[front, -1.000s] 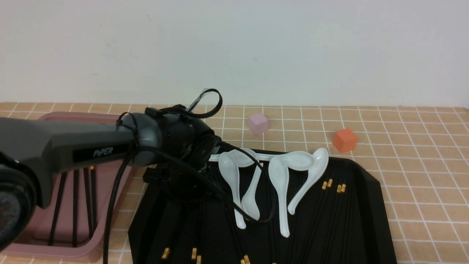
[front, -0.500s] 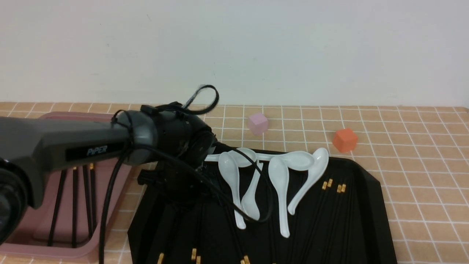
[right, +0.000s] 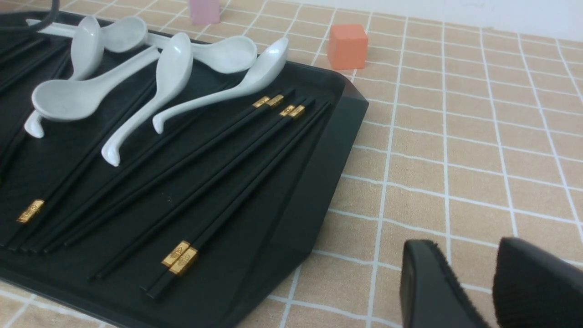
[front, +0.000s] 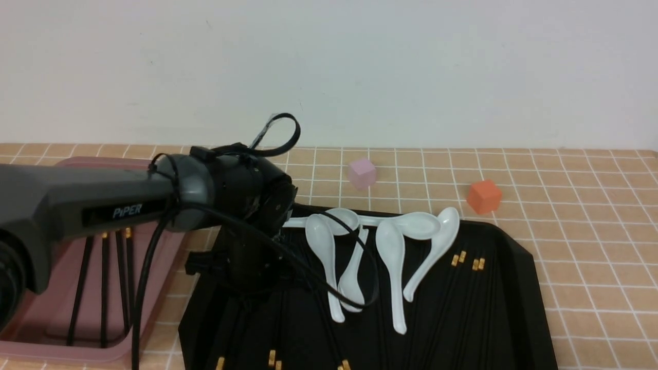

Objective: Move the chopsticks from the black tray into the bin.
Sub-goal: Use the left arm to grab a pair of chopsticks

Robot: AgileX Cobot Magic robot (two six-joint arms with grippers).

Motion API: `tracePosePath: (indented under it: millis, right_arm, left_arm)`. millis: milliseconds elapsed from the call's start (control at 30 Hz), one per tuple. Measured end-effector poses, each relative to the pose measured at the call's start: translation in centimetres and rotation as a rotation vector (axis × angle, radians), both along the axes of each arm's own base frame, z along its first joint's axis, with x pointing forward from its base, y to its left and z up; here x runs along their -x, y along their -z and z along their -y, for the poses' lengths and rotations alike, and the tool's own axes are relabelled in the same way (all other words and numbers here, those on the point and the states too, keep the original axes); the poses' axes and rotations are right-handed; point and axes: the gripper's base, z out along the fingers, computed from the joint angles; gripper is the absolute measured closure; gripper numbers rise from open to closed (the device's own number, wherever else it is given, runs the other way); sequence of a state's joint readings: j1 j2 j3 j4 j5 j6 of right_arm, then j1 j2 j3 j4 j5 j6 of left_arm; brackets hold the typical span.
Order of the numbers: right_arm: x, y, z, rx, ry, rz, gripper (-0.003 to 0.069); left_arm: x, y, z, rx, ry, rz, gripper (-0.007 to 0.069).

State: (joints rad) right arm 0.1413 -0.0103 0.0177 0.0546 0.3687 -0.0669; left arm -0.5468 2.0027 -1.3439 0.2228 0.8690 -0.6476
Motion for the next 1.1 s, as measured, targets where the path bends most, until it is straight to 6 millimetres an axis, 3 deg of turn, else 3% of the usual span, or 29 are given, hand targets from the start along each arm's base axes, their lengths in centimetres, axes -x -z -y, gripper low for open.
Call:
tracePosePath:
  millis: [233,267,367,567,667,833,1100]
  right_arm:
    - [0.0,0.0,0.0,0.0,0.0,0.0,0.0419]
    - [0.0,0.0,0.0,0.001,0.0,0.0,0.0419]
    - [0.0,0.0,0.0,0.0,0.0,0.0,0.0419]
    - [0.0,0.0,0.0,0.0,0.0,0.0,0.0419]
    - [0.0,0.0,0.0,0.001,0.0,0.0,0.0419]
    - [0.0,0.0,0.0,0.001,0.0,0.0,0.0419]
    - [0.0,0.0,0.0,0.001,0.0,0.0,0.0419]
  left_arm:
    - [0.0,-2.8,0.0,0.032,-0.074,0.038,0.0624]
    - [0.0,-4.0,-0.1,0.043,-0.093,0.054,0.0592]
    - [0.1,-4.6,-0.1,0.051,-0.134,0.058,0.0528]
    - [-0.2,-2.7,0.1,0.034,-0.176,0.018,0.0381]
    - [-0.3,-1.5,0.2,0.017,-0.179,-0.007,0.0349]
    - [-0.6,0.0,0.3,0.011,-0.201,-0.023,0.0343]
    - [-1.1,0.3,-0.2,0.014,-0.231,-0.015,0.0343]
